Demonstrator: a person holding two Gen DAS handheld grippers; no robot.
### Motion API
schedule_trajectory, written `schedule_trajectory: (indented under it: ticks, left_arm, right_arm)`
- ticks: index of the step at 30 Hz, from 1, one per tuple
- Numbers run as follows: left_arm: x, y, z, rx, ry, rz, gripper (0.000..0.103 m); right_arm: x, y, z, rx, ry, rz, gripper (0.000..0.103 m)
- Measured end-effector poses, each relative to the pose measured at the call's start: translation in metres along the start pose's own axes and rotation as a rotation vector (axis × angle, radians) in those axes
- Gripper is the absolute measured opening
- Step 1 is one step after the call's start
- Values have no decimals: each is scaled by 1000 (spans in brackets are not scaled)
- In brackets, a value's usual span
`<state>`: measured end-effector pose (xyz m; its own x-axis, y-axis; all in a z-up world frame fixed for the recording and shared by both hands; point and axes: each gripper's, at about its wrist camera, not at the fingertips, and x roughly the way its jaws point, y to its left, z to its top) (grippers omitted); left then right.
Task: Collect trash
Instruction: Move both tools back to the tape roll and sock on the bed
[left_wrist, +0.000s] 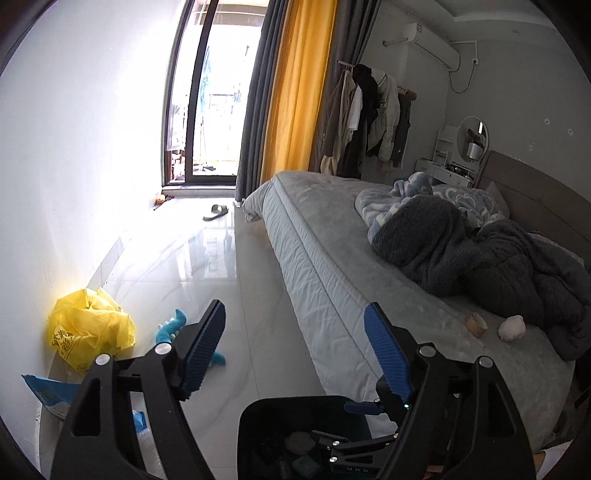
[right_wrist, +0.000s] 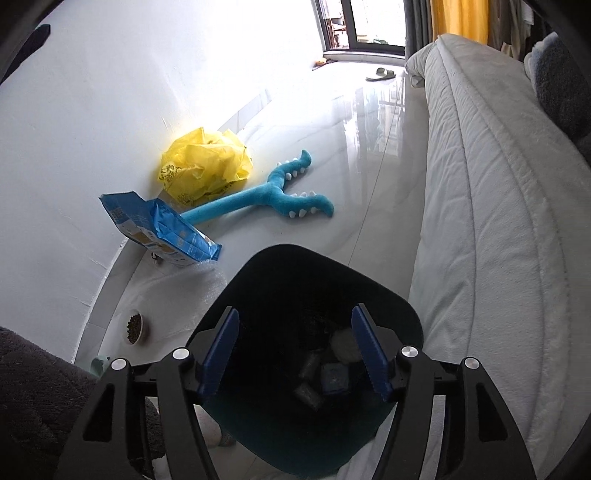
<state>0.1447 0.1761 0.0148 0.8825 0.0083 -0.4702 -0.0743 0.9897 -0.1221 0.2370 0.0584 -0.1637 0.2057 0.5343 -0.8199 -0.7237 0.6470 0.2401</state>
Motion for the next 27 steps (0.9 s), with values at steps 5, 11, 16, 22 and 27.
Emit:
schedule_trajectory:
  ticks: [5, 11, 16, 22, 27]
  left_arm:
    - [0, -22, 7, 19, -39, -20, 89]
    - [4, -47, 8, 22, -51, -64, 95]
    - [16, -71, 9, 34, -45, -96, 96]
    - [39, -103, 4, 84, -7, -138, 96]
    - [64, -134, -3, 126, 44, -195, 96]
  right_arm:
    - [-46, -5, 6, -13, -138, 36, 79]
    - [-100, -33, 3, -17, -284, -35, 85]
    - [-132, -71, -6, 23, -347, -105, 87]
    - [-166, -119, -24, 94, -388, -179, 89]
    - [-190, -153, -45, 147, -414, -235, 90]
